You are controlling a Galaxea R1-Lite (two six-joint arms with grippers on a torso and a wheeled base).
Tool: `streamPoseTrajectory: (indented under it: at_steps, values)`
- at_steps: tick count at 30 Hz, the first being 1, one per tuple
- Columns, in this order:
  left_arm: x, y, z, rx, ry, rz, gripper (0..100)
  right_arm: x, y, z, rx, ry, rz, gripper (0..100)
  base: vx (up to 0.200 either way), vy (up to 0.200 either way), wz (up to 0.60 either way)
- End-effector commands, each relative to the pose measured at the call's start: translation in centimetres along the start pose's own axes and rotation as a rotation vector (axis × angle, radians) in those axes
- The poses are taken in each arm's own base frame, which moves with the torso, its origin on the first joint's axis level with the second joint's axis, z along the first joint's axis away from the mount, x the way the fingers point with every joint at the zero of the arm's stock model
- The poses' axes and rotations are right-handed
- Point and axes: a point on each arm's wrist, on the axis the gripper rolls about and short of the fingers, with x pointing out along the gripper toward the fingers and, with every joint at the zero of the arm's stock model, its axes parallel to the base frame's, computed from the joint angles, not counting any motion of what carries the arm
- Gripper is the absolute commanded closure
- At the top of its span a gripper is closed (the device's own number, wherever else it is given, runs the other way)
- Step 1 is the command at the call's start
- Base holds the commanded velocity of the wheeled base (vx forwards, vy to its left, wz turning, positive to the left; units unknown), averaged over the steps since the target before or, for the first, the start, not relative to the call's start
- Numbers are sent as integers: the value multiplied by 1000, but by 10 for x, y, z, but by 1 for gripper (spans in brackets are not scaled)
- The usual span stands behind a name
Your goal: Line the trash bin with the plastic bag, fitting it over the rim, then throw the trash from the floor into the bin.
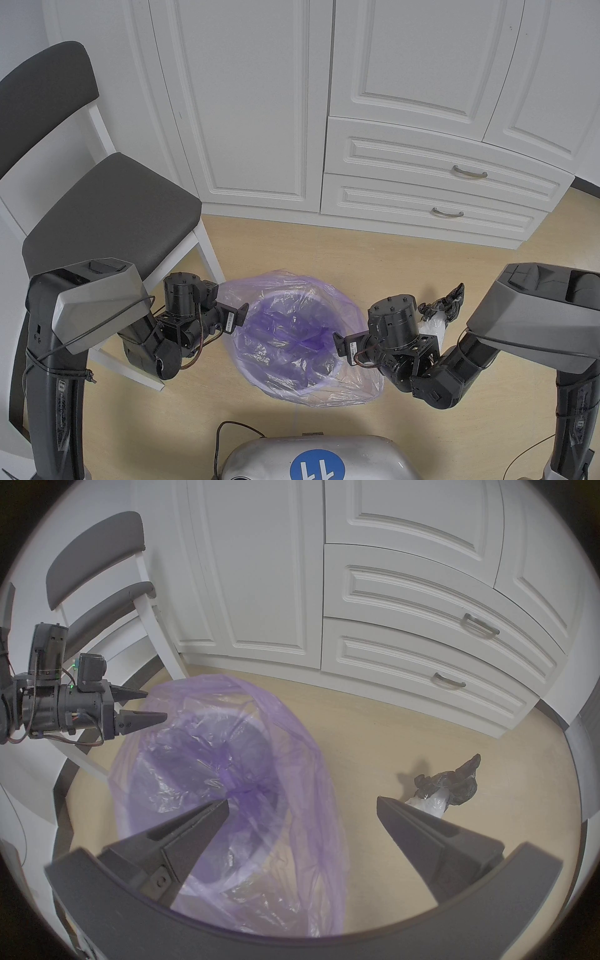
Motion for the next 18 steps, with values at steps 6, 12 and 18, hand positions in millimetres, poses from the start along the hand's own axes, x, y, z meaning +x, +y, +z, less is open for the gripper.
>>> streamPoseTrajectory:
  at_steps: [6, 12, 18]
  values:
    - [15, 6, -2, -75, -24, 22, 0, 26, -18, -1, 25, -43, -60, 0, 0, 0, 0]
    - [14, 10, 1, -82, -40, 32, 0, 45, -29, 1, 54, -67, -135, 0, 0, 0, 0]
    - [15, 17, 2, -88, -47, 49, 0, 55, -32, 4, 79, -121, -160, 0, 0, 0, 0]
